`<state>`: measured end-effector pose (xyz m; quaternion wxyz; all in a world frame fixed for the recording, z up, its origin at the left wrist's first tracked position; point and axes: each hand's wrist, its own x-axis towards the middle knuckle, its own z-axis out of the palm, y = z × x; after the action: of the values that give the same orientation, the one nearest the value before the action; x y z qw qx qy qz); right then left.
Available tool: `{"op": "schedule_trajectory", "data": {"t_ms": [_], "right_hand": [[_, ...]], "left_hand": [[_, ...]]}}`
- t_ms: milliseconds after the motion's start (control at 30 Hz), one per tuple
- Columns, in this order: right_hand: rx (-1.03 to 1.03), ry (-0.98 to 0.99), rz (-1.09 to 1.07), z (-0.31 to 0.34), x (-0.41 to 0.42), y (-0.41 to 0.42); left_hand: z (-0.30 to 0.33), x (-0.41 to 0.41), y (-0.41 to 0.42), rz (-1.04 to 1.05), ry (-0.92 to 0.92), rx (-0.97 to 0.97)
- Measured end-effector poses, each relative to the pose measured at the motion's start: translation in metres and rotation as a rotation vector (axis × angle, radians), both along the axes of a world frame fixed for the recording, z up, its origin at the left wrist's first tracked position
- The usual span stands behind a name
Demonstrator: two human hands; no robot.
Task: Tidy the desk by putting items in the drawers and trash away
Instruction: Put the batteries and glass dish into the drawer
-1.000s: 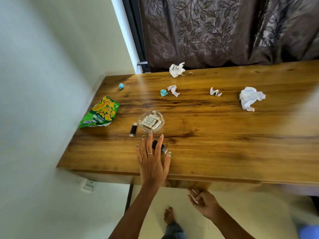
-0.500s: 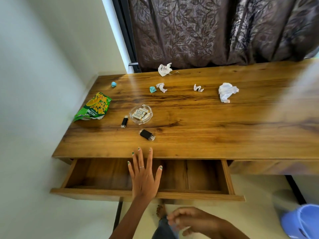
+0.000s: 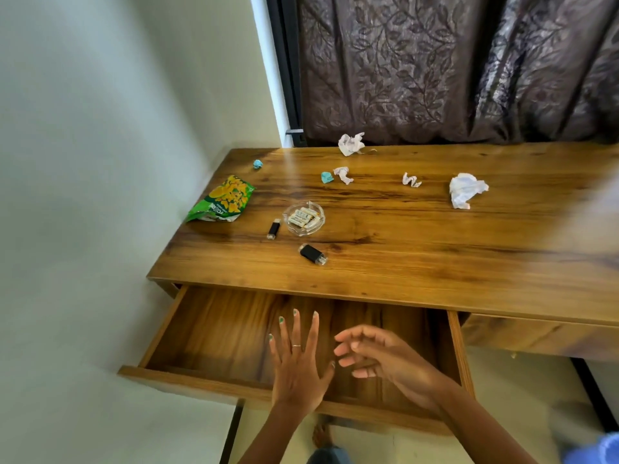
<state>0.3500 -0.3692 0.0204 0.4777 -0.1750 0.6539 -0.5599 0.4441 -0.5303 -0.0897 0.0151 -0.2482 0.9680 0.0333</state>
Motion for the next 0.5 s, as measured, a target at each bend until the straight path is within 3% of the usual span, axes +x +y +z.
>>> {"op": "schedule_trajectory", "data": {"t_ms": [267, 500], "right_hand": [[0.051, 0.143, -0.194, 0.016, -0.030, -0.037], [0.101, 0.488, -0.243, 0.027, -0.089, -0.111]], "left_hand": [[0.002, 0.012, 0.004, -0.017, -0.055, 0.101], [0.036, -0.049, -0.058, -0.022, 0.268, 0.164]]}}
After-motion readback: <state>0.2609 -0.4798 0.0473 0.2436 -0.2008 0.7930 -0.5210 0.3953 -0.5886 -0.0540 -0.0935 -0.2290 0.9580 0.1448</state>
